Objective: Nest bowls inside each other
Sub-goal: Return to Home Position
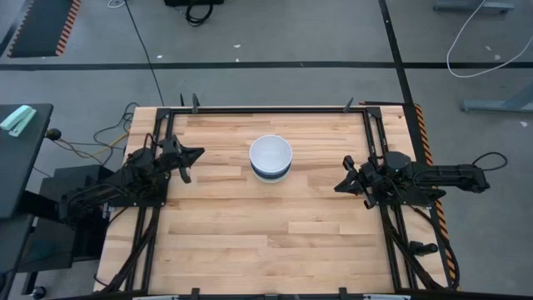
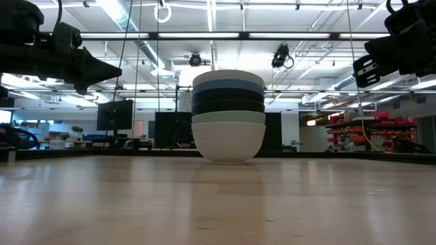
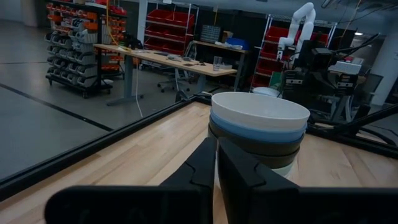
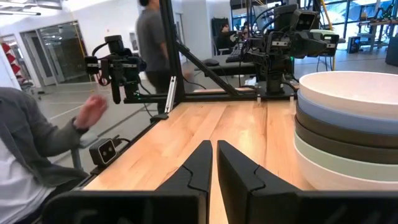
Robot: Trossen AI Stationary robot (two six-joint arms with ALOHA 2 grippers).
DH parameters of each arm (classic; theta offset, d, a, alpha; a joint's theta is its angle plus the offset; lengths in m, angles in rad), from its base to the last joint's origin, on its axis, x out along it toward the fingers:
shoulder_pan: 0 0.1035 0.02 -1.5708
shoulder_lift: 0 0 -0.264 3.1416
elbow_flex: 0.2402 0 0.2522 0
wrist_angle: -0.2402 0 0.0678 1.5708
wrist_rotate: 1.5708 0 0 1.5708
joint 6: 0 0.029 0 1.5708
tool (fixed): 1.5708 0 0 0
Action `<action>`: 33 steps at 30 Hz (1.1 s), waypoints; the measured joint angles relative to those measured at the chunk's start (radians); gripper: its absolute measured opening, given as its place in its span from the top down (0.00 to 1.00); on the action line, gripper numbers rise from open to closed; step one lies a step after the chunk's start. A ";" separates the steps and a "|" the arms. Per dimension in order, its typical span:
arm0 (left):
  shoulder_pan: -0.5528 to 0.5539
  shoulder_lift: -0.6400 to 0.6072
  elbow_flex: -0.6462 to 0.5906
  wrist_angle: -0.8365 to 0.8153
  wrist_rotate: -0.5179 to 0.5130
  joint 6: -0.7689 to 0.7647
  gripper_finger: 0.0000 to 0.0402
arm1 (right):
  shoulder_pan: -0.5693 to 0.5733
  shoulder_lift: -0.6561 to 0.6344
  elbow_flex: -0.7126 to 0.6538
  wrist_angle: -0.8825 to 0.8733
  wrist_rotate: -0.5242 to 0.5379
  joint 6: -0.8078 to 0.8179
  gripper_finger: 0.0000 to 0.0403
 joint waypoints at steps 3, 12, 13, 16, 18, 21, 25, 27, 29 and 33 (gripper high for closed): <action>0.000 0.000 0.000 0.000 0.000 -0.001 0.94 | 0.000 0.000 0.000 0.000 0.000 0.000 0.92; 0.000 0.000 0.000 0.001 0.000 0.000 0.91 | 0.000 0.000 0.000 0.001 0.000 0.000 0.92; 0.000 0.000 0.000 0.001 0.000 0.000 0.91 | 0.000 0.000 0.000 0.001 0.000 0.000 0.92; 0.000 0.000 0.000 0.001 0.000 0.000 0.92 | 0.000 0.000 0.000 0.001 0.000 0.000 0.92; 0.000 0.000 0.000 0.001 0.000 0.000 0.93 | 0.000 0.000 0.000 0.001 0.000 0.000 0.92; 0.000 0.000 0.000 0.001 0.000 0.000 0.94 | 0.000 0.000 0.000 0.001 0.000 0.000 0.92; 0.000 0.000 0.000 0.002 0.000 0.000 0.93 | 0.000 0.000 0.000 0.001 0.000 0.000 0.92; 0.000 0.000 0.000 0.002 0.000 0.000 0.92 | 0.000 0.000 0.000 0.001 0.000 0.000 0.92; 0.000 0.000 0.000 0.002 0.000 0.000 0.92 | 0.000 0.000 0.000 0.001 0.000 0.000 0.92; 0.000 0.000 0.000 0.002 0.000 0.000 0.91 | 0.000 0.000 0.000 0.001 0.000 0.000 0.92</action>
